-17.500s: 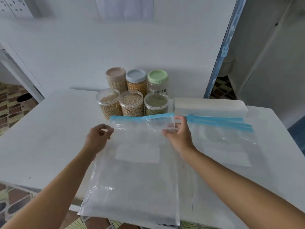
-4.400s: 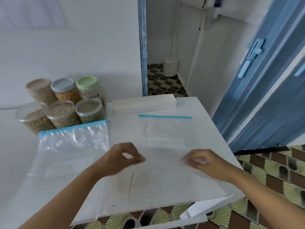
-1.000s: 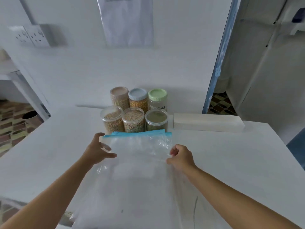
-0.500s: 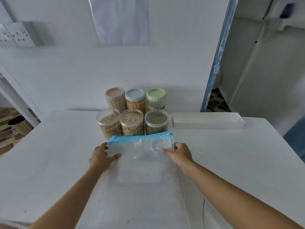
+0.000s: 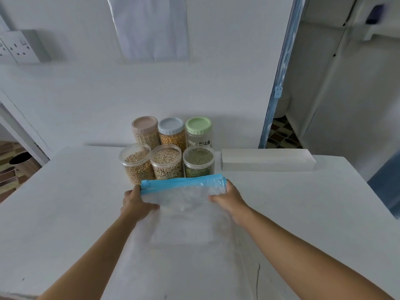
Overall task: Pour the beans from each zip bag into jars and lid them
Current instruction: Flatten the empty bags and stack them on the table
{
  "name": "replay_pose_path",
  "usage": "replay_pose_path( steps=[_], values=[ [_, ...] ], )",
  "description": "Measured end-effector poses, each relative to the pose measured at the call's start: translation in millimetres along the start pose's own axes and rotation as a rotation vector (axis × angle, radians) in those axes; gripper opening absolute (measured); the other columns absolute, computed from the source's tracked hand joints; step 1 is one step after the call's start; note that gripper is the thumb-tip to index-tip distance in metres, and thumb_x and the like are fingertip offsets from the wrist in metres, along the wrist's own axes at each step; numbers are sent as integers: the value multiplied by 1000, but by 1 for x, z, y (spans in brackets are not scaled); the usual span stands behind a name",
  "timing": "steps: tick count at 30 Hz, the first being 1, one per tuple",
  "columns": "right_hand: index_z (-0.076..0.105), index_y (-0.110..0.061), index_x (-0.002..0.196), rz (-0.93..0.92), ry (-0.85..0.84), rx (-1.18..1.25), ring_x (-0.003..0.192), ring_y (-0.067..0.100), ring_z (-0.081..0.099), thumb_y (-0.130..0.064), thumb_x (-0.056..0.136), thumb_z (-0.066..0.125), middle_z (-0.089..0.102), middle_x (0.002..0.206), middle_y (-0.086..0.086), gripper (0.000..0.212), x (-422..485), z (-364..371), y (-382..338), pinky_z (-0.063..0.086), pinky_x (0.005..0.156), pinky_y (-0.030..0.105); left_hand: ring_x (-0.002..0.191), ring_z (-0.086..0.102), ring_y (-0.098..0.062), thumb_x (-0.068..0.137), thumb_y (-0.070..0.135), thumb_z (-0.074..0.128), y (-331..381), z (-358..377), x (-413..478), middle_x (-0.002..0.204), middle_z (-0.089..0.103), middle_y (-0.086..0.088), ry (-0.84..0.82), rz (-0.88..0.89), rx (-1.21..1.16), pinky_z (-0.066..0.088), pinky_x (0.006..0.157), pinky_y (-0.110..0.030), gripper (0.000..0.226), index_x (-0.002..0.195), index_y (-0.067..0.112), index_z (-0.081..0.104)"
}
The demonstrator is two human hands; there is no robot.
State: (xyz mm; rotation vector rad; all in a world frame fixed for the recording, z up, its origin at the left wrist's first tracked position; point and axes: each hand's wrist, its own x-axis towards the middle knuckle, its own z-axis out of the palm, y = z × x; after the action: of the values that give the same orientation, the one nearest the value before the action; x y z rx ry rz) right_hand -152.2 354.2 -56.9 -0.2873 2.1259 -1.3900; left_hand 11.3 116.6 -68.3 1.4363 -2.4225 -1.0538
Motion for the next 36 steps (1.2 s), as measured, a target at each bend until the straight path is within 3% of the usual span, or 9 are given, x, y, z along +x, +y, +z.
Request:
replay_pose_path(
  steps=[3, 6, 11, 15, 18, 21, 28, 32, 36],
  values=[
    [54, -30, 129, -58, -24, 44, 104, 16, 65, -22, 84, 74, 66, 114, -2, 49, -18, -4, -6, 58, 93, 38, 136, 46, -34, 70, 16, 94, -1, 2, -6, 149, 47, -14, 22, 3, -152, 40, 114, -52, 104, 156, 14, 36],
    [59, -28, 122, -117, -37, 132, 99, 18, 70, -11, 92, 71, 70, 109, 1, 36, -27, -14, 1, 60, 83, 32, 133, 49, -33, 69, 14, 95, 1, 2, -17, 146, 52, -11, 20, 25, -244, 41, 113, -51, 102, 154, 19, 40],
    [61, -26, 118, -142, 63, 191, 95, 21, 72, -9, 91, 70, 72, 104, 3, 32, -35, -55, 14, 61, 80, 34, 105, 66, -36, 92, 11, 75, 17, 18, -47, 116, 70, -6, -65, 259, -433, 56, 94, -51, 35, 121, 27, 63],
    [63, -22, 118, -98, 159, 176, 96, 27, 72, -6, 87, 75, 72, 105, 9, 37, -26, -112, 29, 61, 83, 35, 96, 64, -32, 100, 9, 64, 62, 47, -68, 110, 66, -4, -120, 427, -338, 56, 88, -45, 21, 115, 23, 61],
    [63, -23, 122, -77, 173, 125, 97, 22, 73, -7, 84, 79, 73, 109, 6, 45, -20, -162, 38, 60, 92, 43, 91, 67, -25, 98, 10, 66, 101, 75, -79, 108, 65, -2, -125, 471, -325, 58, 84, -41, 21, 117, 17, 61],
    [61, -24, 125, -93, 192, 72, 102, 23, 72, -8, 84, 81, 72, 112, 4, 49, -13, -210, 45, 60, 92, 45, 86, 72, -16, 99, 11, 64, 143, 101, -92, 109, 65, 2, -171, 388, -369, 61, 75, -28, 23, 120, 18, 57],
    [43, -28, 134, -127, 219, -124, 107, 20, 64, -13, 85, 82, 60, 122, 2, 65, 6, -268, 42, 57, 87, 34, 83, 73, -21, 98, 12, 68, 197, 145, -84, 113, 67, -12, -189, 215, -504, 64, 73, -34, 31, 126, 16, 56],
    [25, -23, 156, -72, 230, -260, 124, 24, 54, -30, 93, 74, 51, 142, 6, 81, 4, -268, 50, 47, 99, 36, 101, 64, -21, 100, 22, 66, 196, 161, -81, 126, 63, -9, -112, 183, -356, 58, 92, -37, 40, 138, 20, 52],
    [16, -22, 162, -75, 189, -232, 150, 22, 34, -32, 100, 63, 30, 165, 2, 79, -13, -262, 80, 29, 121, 38, 122, 54, -15, 99, 13, 66, 177, 175, -91, 142, 54, -4, -92, 271, -318, 41, 104, -25, 62, 154, 12, 39]
  ],
)
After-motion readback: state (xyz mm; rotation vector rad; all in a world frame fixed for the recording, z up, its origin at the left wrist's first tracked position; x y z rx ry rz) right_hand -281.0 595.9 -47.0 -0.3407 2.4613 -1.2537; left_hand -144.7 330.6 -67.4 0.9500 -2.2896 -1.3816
